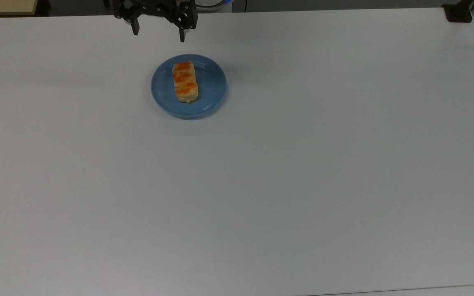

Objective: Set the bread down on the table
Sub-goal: 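Lower the open gripper over the orange-glazed bread on the blue plate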

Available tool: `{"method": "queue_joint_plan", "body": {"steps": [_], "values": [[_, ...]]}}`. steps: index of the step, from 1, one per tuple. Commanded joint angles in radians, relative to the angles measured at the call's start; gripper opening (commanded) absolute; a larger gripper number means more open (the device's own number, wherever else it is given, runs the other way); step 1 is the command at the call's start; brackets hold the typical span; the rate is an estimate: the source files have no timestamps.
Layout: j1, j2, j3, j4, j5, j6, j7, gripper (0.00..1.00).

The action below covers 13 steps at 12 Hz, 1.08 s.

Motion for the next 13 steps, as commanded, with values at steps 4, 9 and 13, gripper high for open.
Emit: {"method": "queue_joint_plan", "body": {"steps": [4, 9, 13], "values": [[0.004, 0.023, 0.016, -0.043, -0.008, -0.021, -0.011, 1.0], [0.04, 0.026, 0.019, -0.293, -0.075, 0.174, -0.034, 1.0], [0.06, 0.104, 0.019, -0.411, -0.135, 0.324, -0.031, 1.0]]}}
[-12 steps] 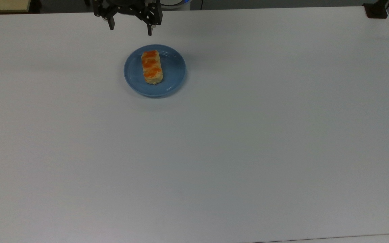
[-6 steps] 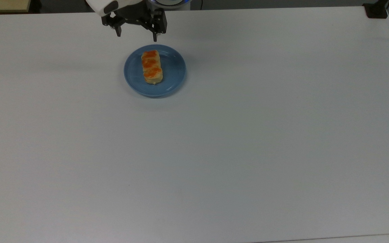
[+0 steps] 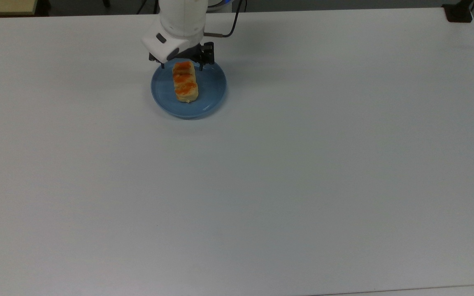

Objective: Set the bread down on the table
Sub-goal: 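Lower the open gripper over the orange-glazed bread on the blue plate, then close the gripper around the bread and lift it off the plate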

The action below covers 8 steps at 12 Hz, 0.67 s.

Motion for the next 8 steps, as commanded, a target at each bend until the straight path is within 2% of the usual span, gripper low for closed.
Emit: {"method": "queue_joint_plan", "body": {"steps": [1, 2, 3, 5, 6, 8], "values": [[0.013, 0.058, -0.006, -0.043, -0.027, 0.101, -0.004, 1.0], [0.009, 0.08, -0.006, -0.041, -0.03, 0.123, -0.004, 1.0], [0.004, 0.099, -0.006, -0.038, -0.045, 0.13, -0.004, 0.86], [0.007, 0.1, -0.006, -0.033, -0.053, 0.127, -0.006, 0.48], [0.01, 0.088, -0.005, -0.018, -0.046, 0.114, -0.004, 0.44], [0.018, 0.054, 0.004, 0.037, -0.007, 0.036, -0.001, 0.44]]}}
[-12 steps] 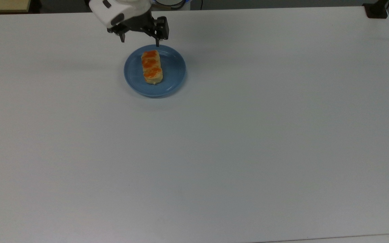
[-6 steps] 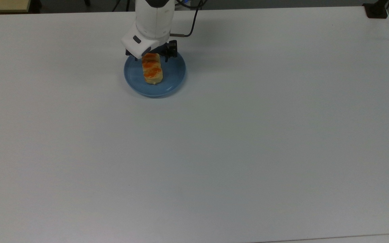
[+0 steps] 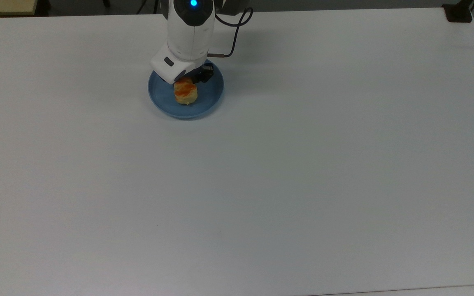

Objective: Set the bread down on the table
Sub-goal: 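Carry the bread away from the plate and set it on the table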

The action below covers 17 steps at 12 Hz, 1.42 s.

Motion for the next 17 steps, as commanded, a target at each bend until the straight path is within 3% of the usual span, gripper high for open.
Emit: {"method": "queue_joint_plan", "body": {"steps": [1, 3, 7, 10, 11, 12, 14, 17], "values": [[0.046, -0.043, 0.017, 0.109, 0.1, -0.085, 0.003, 0.46], [0.149, 0.014, 0.019, 0.255, 0.229, -0.077, 0.06, 0.53], [0.318, 0.335, 0.019, 0.628, 0.24, -0.08, 0.225, 0.54], [0.401, 0.46, 0.007, 0.694, 0.234, -0.067, 0.262, 0.66], [0.406, 0.491, 0.005, 0.708, 0.233, -0.053, 0.288, 0.8], [0.406, 0.5, 0.005, 0.717, 0.233, -0.048, 0.322, 1.0], [0.404, 0.468, 0.004, 0.72, 0.23, -0.059, 0.341, 1.0], [0.34, 0.243, 0.007, 0.635, 0.223, -0.196, 0.333, 1.0]]}}
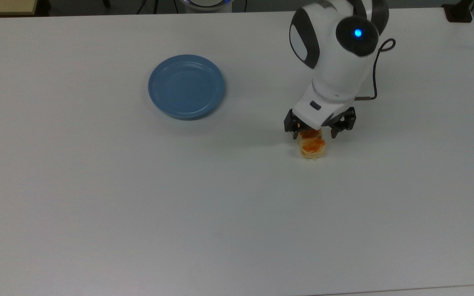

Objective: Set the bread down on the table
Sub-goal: 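Carry the bread away from the plate and set it on the table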

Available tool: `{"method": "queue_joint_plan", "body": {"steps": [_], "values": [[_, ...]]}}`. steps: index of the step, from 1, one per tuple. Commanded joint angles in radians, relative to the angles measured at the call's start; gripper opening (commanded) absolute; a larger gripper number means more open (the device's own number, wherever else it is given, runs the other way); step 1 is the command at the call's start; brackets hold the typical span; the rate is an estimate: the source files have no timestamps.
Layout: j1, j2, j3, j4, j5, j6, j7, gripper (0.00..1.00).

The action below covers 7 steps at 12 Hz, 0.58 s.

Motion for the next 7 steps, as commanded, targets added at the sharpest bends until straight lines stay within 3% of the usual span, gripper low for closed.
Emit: {"method": "queue_joint_plan", "body": {"steps": [1, 4, 6, 7], "values": [[-0.067, -0.269, -0.006, -0.141, -0.03, -0.214, 0.004, 1.0], [-0.243, -0.467, -0.001, -0.264, -0.064, -0.309, -0.238, 1.0], [-0.353, -0.538, -0.003, -0.262, -0.064, -0.379, -0.297, 1.0], [-0.373, -0.55, -0.004, -0.261, -0.064, -0.382, -0.297, 1.0]]}}
